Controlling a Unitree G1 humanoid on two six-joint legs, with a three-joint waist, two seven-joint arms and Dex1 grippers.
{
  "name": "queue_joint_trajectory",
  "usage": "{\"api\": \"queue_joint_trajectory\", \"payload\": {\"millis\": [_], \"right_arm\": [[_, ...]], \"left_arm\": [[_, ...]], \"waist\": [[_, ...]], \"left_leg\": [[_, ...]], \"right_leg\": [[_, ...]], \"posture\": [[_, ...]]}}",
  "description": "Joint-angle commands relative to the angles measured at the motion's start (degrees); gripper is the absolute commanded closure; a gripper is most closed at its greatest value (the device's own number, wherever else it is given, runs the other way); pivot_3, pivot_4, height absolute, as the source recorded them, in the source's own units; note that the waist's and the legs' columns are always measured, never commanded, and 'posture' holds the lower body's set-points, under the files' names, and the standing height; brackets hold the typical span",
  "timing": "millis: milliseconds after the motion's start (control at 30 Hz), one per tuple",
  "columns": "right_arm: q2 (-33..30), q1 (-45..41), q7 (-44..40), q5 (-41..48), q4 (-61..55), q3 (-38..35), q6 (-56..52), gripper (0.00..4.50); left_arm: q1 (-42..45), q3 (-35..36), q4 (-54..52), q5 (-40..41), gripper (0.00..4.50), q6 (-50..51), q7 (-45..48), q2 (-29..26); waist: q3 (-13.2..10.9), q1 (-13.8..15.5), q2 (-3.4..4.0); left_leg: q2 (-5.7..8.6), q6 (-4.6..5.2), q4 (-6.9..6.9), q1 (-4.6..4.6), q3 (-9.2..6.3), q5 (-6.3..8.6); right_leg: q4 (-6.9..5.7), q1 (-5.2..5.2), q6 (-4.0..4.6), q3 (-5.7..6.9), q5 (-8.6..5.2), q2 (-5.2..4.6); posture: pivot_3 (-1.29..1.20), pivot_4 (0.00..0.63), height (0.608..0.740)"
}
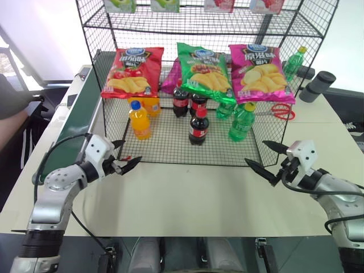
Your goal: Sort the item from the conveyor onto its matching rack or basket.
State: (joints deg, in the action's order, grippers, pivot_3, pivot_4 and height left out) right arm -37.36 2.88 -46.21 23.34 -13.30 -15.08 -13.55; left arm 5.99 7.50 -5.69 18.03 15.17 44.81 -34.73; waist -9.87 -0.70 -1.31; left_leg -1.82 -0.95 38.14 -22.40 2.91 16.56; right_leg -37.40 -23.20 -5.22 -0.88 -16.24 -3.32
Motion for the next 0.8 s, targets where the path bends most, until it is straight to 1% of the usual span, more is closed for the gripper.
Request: {"api": "queue_joint_trajectory", "payload": {"millis": [33, 800], "right_arm": [[0.1, -0.6, 0.1, 0.3, -1.0, -0.5, 1.2, 0.03], [0.5, -2.7, 1.5, 0.2, -1.1, 1.3, 0.5, 0.03]], "left_arm": [[0.6, 0.6, -1.9, 0.3, 0.00, -1.3, 0.2, -0.3], [1.4, 0.0, -0.9, -0.6, 0.00, -1.3, -1.1, 0.3]], "waist": [[0.0, 0.0, 0.00], [0.0, 0.0, 0.00]], "left_leg": [[0.00, 0.00, 0.00, 0.00, 0.00, 0.00], [0.00, 0.00, 0.00, 0.00, 0.00, 0.00]], "right_leg": [[0.00, 0.00, 0.00, 0.00, 0.00, 0.00], [-0.01, 0.00, 0.00, 0.00, 0.00, 0.00]], "posture": [[0.00, 0.150, 0.740], [0.00, 0.150, 0.740]]}}
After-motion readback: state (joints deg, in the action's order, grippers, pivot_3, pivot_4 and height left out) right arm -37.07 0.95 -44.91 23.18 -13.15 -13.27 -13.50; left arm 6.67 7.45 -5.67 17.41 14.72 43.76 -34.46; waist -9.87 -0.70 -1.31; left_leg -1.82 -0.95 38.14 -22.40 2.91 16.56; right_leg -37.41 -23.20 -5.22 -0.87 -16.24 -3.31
